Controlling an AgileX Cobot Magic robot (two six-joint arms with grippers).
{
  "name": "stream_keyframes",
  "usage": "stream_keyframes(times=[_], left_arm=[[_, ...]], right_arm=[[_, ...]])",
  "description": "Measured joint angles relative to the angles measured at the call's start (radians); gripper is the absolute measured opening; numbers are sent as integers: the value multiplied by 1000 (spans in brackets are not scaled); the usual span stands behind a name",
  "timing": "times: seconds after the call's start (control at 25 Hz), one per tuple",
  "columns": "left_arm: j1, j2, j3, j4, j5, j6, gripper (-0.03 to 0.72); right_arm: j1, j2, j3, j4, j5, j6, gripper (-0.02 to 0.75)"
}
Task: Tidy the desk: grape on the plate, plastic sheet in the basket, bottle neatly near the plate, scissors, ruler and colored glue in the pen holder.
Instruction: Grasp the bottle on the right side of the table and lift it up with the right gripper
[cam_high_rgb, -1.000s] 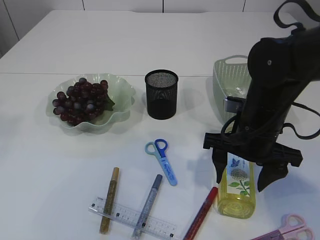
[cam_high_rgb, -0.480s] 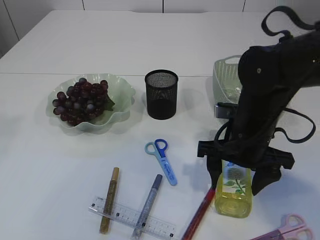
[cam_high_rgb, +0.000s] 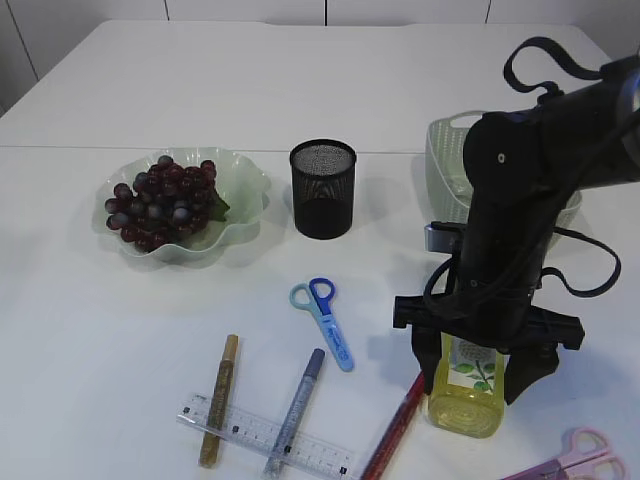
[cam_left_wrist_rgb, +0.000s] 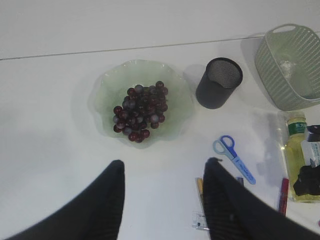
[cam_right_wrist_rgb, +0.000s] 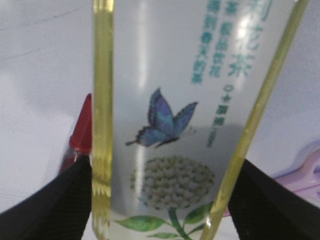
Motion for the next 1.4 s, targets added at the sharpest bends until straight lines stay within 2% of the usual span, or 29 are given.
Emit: stream_keyframes(times=[0.84, 1.12, 1.4], left_arm=[[0, 0, 0, 0, 0, 0, 375], [0, 0, 0, 0, 0, 0, 375], [0, 0, 0, 0, 0, 0, 375]], right_arm=[[0, 14, -2, -7, -15, 35, 603], [0, 14, -2, -8, -15, 37, 536], [0, 14, -2, -14, -17, 37, 519]])
